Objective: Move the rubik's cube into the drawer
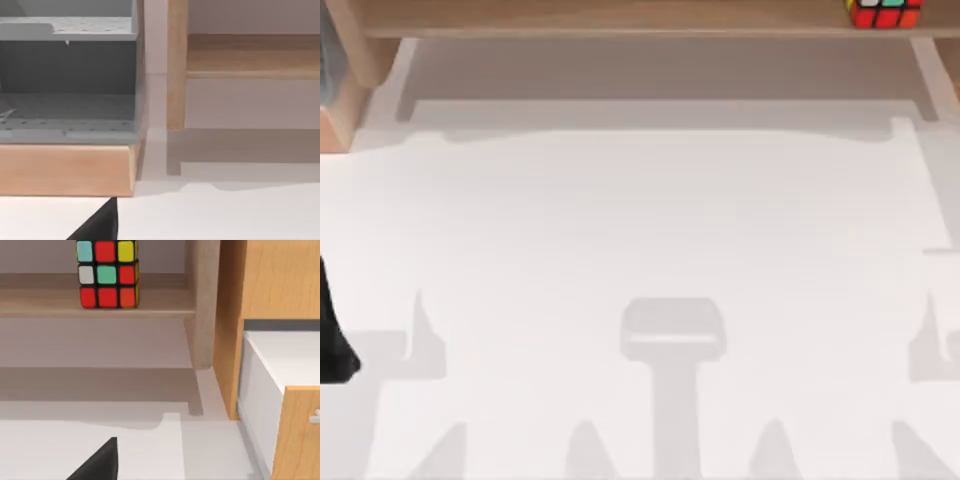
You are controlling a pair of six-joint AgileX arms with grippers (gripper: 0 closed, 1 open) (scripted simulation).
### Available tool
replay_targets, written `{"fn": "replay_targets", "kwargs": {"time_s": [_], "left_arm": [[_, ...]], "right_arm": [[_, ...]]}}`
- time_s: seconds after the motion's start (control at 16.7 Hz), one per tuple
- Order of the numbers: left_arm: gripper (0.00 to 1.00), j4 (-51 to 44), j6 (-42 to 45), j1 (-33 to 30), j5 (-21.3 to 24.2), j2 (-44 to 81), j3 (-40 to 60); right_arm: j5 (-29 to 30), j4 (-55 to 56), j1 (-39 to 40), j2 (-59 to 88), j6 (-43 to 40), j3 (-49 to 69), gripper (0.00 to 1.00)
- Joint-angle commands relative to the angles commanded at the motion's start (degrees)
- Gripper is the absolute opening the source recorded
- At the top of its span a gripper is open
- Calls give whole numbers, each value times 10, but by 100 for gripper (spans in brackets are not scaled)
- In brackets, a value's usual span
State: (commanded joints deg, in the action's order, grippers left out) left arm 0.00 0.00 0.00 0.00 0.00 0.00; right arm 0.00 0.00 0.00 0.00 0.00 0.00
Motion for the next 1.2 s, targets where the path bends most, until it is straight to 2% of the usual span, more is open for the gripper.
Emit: {"fn": "replay_targets", "kwargs": {"time_s": [0.24,0.48,1.2], "left_arm": [[100,0,0,0,0,0,0],[100,0,0,0,0,0,0],[100,0,0,0,0,0,0]], "right_arm": [[2,10,2,16,0,9,100],[17,66,15,113,0,55,100],[99,370,85,680,3,306,100]]}}
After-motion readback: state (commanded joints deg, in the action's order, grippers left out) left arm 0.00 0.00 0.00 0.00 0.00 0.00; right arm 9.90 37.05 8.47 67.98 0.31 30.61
